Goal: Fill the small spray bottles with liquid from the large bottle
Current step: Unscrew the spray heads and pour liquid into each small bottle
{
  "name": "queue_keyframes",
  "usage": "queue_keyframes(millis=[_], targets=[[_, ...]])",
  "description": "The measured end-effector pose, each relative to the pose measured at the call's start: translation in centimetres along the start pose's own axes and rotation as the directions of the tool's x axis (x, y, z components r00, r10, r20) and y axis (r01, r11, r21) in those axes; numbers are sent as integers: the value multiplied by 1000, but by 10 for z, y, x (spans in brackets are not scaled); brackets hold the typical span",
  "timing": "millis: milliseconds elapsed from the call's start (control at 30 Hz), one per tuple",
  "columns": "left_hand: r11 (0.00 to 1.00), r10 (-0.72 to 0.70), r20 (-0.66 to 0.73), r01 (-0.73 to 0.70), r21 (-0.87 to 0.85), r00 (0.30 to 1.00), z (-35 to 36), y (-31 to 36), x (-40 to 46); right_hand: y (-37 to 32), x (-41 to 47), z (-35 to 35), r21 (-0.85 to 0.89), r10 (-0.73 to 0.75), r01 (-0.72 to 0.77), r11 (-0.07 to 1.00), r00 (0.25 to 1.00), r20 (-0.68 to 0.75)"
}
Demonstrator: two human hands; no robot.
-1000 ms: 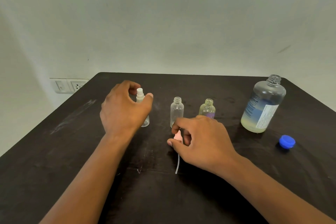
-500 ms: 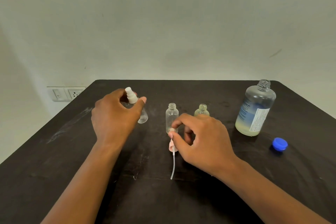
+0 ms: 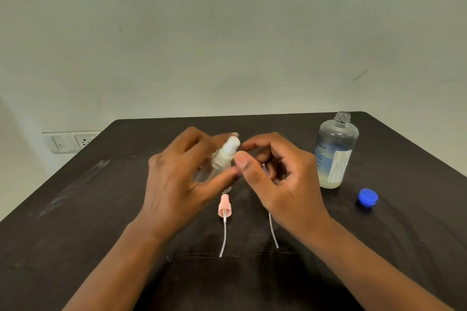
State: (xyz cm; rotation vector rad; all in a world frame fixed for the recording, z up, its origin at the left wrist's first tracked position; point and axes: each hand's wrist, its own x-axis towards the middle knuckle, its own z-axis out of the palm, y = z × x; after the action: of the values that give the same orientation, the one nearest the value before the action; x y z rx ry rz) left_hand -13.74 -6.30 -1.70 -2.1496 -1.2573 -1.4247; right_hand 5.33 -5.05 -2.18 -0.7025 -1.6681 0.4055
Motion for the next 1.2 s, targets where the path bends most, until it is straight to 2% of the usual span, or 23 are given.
queue_keyframes(millis=[100, 267, 467, 833, 1200], targets=[[992, 110, 57, -106, -72, 992, 4, 2, -3, 0, 0, -1, 33, 24, -25, 999, 999, 29], [984, 152, 5, -151, -96, 988, 6, 6, -3, 0, 0, -4, 24, 47, -49, 999, 996, 81], [990, 89, 11, -87, -111, 996, 6, 6, -5, 1, 2, -5, 68, 102, -107, 992, 992, 67], [985, 102, 61, -93, -143, 993, 8, -1, -2, 6, 0, -3, 121, 197, -210, 970, 974, 114], [979, 77, 100, -57, -196, 992, 8, -1, -1, 10, 2, -5, 109, 170, -185, 977, 977, 132]])
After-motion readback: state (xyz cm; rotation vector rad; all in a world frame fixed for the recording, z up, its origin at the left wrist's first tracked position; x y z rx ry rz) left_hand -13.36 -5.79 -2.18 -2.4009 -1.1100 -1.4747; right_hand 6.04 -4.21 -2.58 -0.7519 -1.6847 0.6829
